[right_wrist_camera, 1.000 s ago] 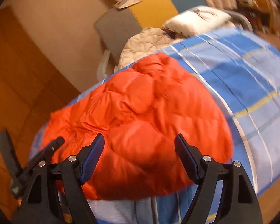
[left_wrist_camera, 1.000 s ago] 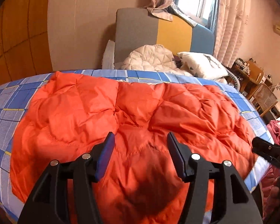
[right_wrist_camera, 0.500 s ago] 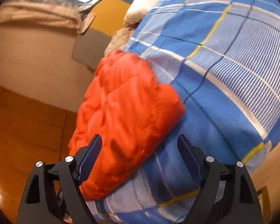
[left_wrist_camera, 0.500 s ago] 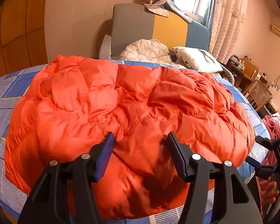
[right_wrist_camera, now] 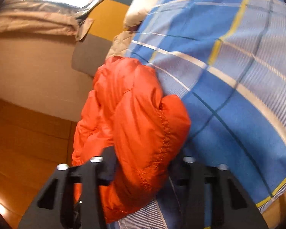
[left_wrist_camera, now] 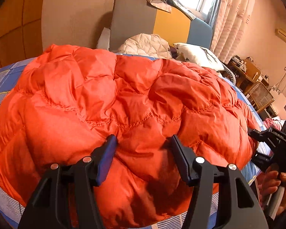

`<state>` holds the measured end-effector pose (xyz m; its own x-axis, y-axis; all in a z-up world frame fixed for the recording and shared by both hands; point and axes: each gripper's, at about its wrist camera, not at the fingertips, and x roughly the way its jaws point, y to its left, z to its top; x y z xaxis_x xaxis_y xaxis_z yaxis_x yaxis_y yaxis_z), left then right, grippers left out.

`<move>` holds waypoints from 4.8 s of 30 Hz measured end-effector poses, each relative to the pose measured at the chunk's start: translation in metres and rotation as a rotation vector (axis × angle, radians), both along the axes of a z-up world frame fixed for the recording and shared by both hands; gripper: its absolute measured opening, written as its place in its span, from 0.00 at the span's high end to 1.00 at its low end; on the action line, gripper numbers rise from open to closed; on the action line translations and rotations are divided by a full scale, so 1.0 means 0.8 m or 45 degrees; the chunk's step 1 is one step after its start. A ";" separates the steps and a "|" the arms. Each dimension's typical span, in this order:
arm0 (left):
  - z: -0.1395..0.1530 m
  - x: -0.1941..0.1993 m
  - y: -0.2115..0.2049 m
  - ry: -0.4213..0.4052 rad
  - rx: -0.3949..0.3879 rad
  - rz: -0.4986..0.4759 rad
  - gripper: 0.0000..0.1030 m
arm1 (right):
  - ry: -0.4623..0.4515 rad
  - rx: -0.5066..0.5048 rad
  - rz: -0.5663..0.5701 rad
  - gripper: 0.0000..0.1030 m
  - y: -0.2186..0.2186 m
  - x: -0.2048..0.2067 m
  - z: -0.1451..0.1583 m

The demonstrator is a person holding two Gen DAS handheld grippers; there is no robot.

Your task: Fold large clothes

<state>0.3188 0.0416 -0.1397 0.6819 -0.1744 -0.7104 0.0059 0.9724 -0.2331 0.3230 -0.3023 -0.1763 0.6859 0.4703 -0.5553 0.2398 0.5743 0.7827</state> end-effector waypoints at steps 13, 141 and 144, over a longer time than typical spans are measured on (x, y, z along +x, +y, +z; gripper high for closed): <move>-0.007 0.017 -0.064 0.100 -0.166 -0.170 0.65 | -0.346 -0.345 0.109 0.87 -0.007 -0.032 0.133; 0.002 -0.189 0.164 0.001 -0.294 0.415 0.57 | -0.754 -1.313 1.266 0.87 0.452 -0.110 0.045; 0.005 -0.186 0.169 -0.025 -0.351 0.410 0.56 | -0.760 -1.316 1.267 0.87 0.453 -0.111 0.045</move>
<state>0.1698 0.1772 -0.1359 0.7458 -0.1318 -0.6530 -0.2810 0.8265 -0.4877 0.2341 0.0597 -0.1401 0.5727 0.4527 -0.6834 -0.7436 0.6378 -0.2007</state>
